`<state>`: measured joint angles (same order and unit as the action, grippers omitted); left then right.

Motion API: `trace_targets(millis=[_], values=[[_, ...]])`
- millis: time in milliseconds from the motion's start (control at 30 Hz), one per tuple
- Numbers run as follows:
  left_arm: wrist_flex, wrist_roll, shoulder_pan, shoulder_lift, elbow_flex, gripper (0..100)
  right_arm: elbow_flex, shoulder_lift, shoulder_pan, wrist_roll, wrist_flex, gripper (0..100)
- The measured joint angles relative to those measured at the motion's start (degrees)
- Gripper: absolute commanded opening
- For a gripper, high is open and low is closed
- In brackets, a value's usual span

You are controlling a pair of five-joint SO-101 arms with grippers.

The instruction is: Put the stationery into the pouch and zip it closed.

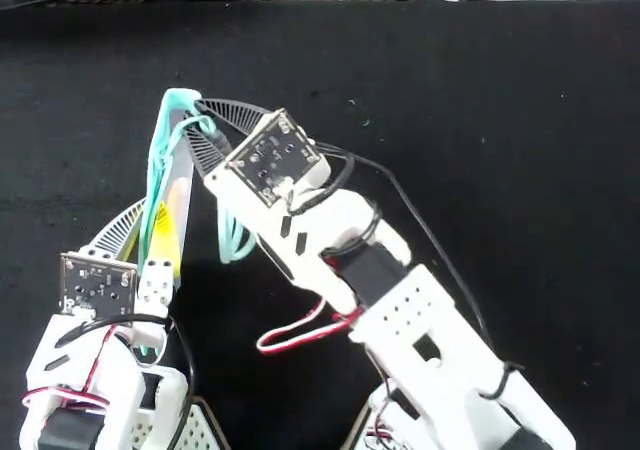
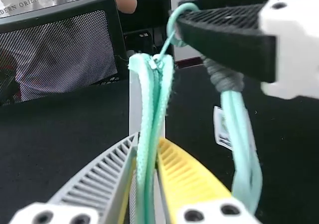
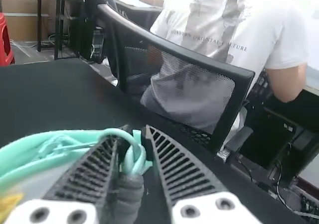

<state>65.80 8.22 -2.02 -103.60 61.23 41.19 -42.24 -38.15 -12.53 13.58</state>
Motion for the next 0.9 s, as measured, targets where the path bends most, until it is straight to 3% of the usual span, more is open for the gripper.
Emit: trace_targets(millis=[500, 900], values=[[0.1, 0.0, -0.1, 0.0, 0.0, 3, -1.4, -7.8, -0.8, -2.7, 4.4, 1.2], [0.0, 0.0, 0.0, 0.0, 0.0, 3, -13.8, 8.1, -0.9, -2.7, 4.5, 1.2]])
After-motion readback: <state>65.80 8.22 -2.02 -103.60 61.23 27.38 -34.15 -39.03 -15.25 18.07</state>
